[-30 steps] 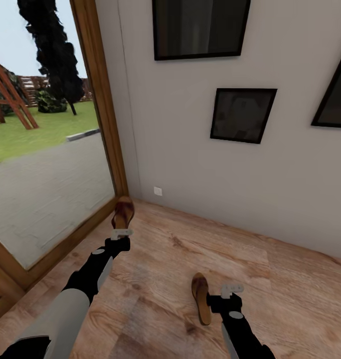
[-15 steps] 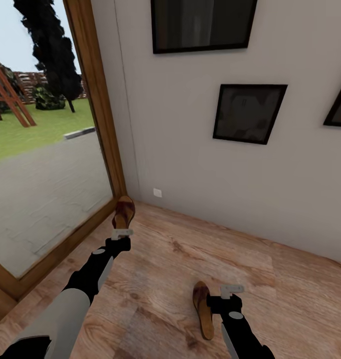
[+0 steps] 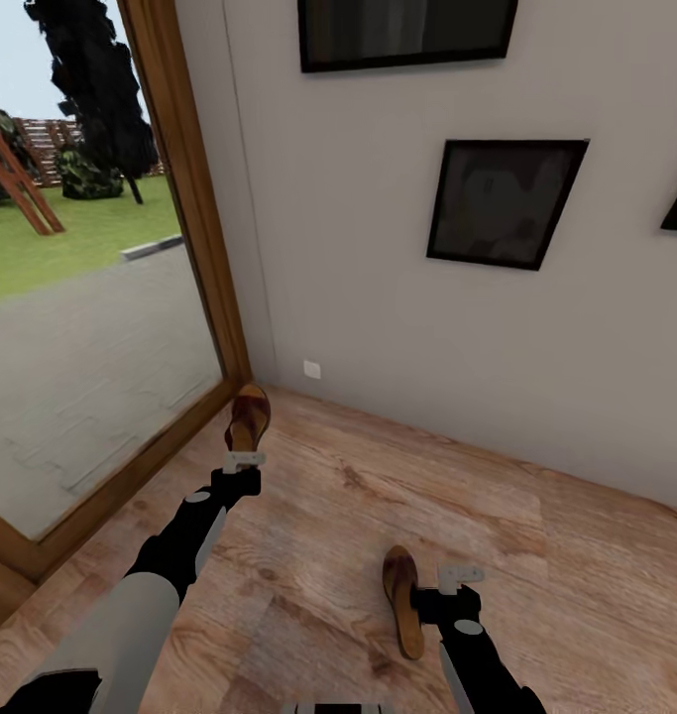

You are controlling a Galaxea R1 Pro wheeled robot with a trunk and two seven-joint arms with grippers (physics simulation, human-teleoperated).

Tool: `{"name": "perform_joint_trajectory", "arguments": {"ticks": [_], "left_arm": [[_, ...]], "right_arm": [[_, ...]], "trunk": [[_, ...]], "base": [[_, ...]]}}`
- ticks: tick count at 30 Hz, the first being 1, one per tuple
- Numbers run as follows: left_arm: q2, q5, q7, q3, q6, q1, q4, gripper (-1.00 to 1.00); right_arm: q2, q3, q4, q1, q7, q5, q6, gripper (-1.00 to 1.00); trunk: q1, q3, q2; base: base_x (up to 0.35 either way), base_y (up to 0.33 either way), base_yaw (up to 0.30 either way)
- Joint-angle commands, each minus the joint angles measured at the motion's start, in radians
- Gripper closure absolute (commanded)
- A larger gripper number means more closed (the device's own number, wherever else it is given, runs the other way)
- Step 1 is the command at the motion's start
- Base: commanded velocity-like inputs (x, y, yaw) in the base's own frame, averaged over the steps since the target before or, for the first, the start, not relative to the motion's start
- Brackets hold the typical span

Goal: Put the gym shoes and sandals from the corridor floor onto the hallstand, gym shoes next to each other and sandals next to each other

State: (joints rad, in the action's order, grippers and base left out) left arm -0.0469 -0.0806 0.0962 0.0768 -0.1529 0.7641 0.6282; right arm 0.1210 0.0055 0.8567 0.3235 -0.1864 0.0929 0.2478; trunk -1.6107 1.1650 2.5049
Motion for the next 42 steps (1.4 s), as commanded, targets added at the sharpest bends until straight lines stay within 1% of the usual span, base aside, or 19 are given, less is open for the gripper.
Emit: {"name": "perform_joint_trajectory", "arguments": {"ticks": [1, 10, 28, 42], "left_arm": [[-0.002, -0.012, 0.010, 0.008, -0.006, 0.000, 0.004, 1.00], [-0.002, -0.011, 0.010, 0.006, -0.008, 0.001, 0.010, 1.00], [-0.001, -0.010, 0.010, 0.008, -0.007, 0.001, 0.010, 1.00], [-0.002, -0.010, 0.010, 0.006, -0.007, 0.001, 0.010, 1.00]], "right_arm": [[0.000, 0.001, 0.002, 0.000, -0.002, 0.010, 0.008, -1.00], [0.000, 0.001, 0.002, 0.000, -0.002, 0.010, 0.008, -1.00], [-0.001, 0.001, 0.002, 0.000, -0.001, 0.010, 0.010, -1.00], [-0.001, 0.001, 0.004, 0.000, -0.001, 0.008, 0.010, -1.00]], "trunk": [[0.000, 0.006, 0.001], [-0.004, 0.055, 0.003], [-0.012, 0.150, 0.007], [-0.019, 0.227, 0.010]], "base": [[0.000, 0.000, 0.000], [0.000, 0.000, 0.037], [0.000, 0.000, 0.144], [0.000, 0.000, 0.013]]}}
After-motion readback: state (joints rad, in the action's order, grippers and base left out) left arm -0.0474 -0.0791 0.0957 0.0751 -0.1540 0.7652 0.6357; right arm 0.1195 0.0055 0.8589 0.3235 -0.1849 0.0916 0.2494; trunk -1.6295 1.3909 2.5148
